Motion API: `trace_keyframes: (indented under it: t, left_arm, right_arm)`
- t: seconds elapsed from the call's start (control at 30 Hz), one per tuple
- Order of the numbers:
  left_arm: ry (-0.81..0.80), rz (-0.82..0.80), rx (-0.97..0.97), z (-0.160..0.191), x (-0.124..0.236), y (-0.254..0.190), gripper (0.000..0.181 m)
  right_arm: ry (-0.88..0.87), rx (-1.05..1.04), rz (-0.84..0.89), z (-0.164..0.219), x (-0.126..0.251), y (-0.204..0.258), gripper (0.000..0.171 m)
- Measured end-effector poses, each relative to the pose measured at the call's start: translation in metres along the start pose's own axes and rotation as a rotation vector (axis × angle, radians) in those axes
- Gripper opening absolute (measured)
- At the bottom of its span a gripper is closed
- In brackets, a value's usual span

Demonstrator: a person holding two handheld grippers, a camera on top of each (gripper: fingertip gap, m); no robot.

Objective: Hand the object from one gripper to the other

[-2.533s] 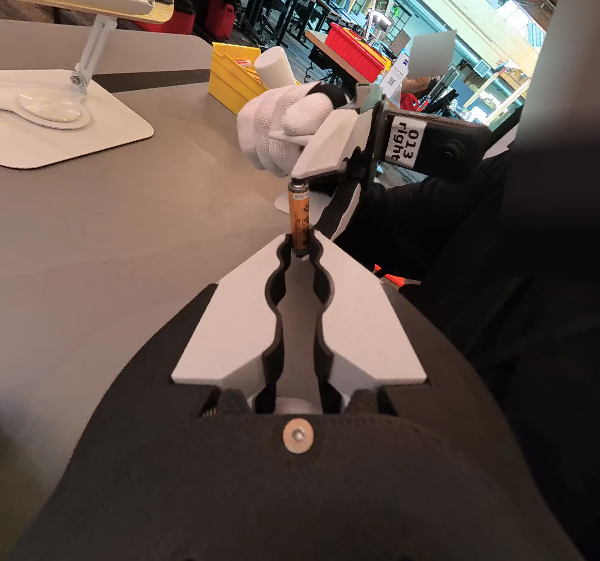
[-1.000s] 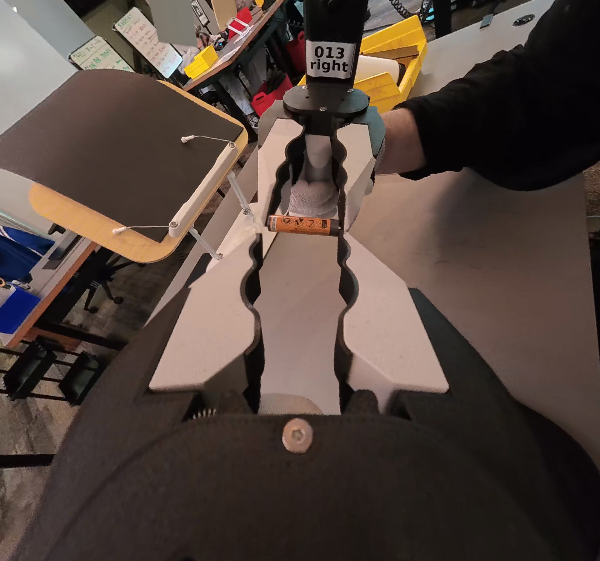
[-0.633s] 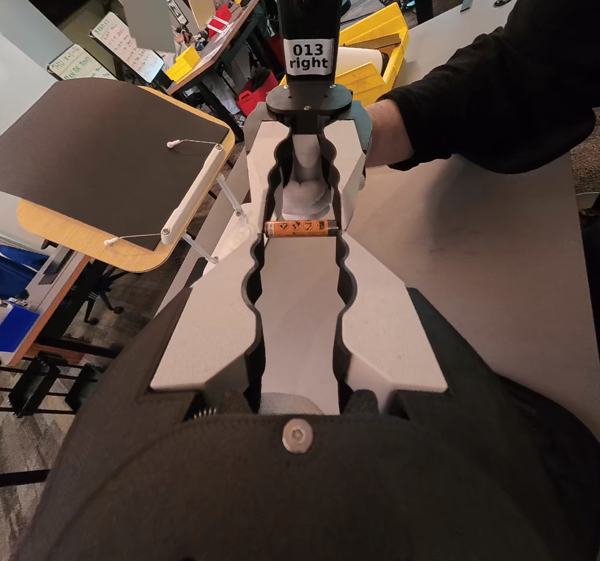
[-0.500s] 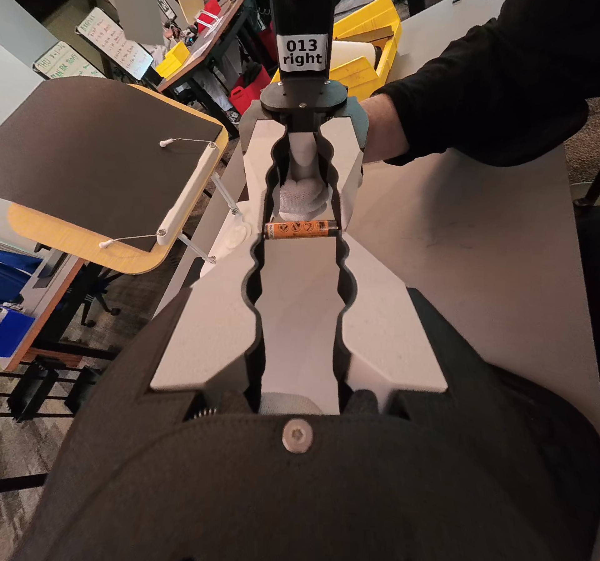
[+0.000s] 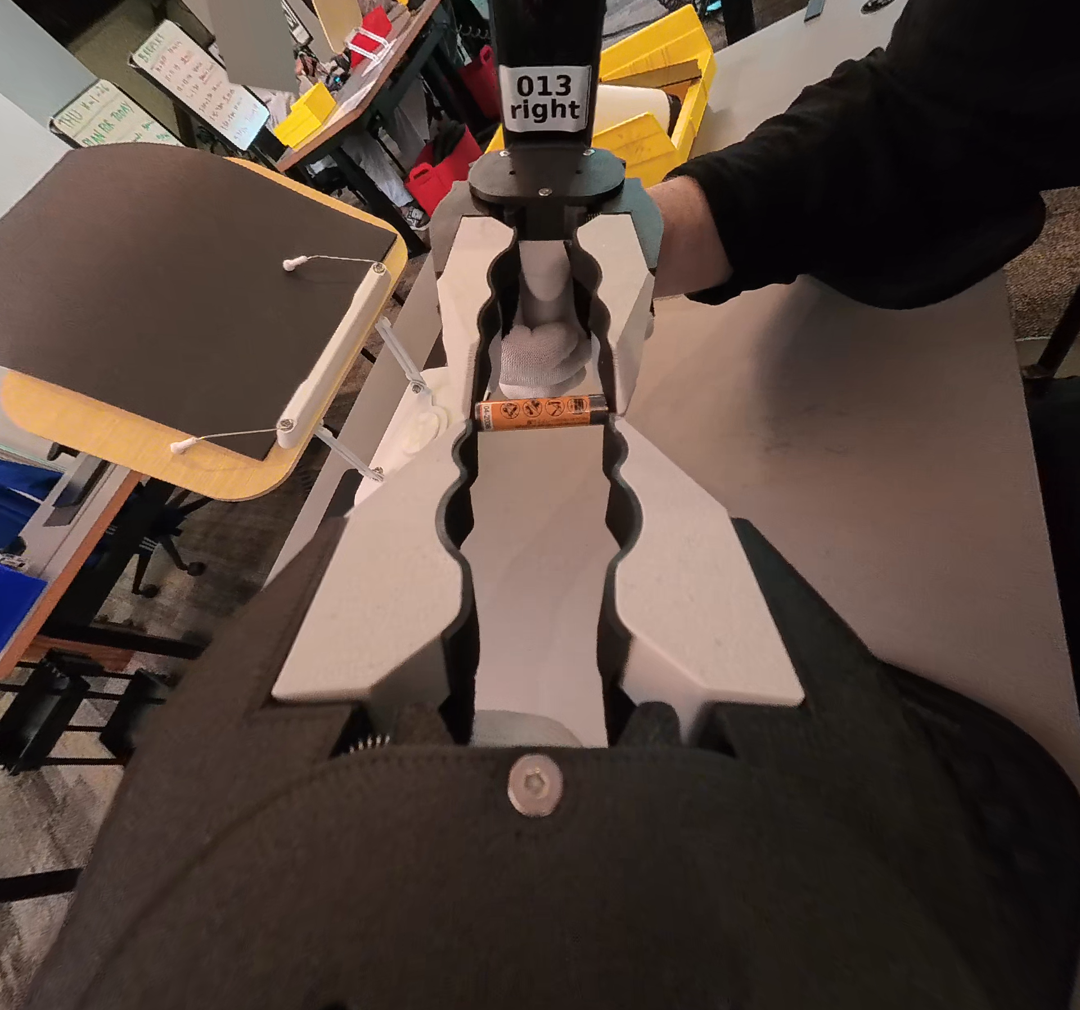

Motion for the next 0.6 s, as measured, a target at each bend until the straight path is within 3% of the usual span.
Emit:
trace_keyframes:
  t: [0.37,0.5,0.6]
  left_arm:
    - [-0.045,-0.022,0.07,-0.002,0.001,0.008,0.041]
    - [-0.096,-0.007,0.277,-0.003,0.007,0.025,0.041]
    - [-0.111,0.013,0.476,0.007,0.013,0.045,0.041]
  right_arm:
    - [0.007,0.019,0.034,-0.001,0.0,-0.004,0.052]
    - [0.006,0.059,0.113,-0.004,0.004,-0.014,0.054]
    - [0.109,0.261,0.202,-0.004,0.005,-0.021,0.051]
Point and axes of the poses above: each gripper's, where its closed fingertips meet, x back along the fingers, z out of its underside, y = z × x across the jaws, the point moved 6 cm from there along x, back along the fingers, and after that the axes turned 13 degrees about -y, right-handed, at the moved point
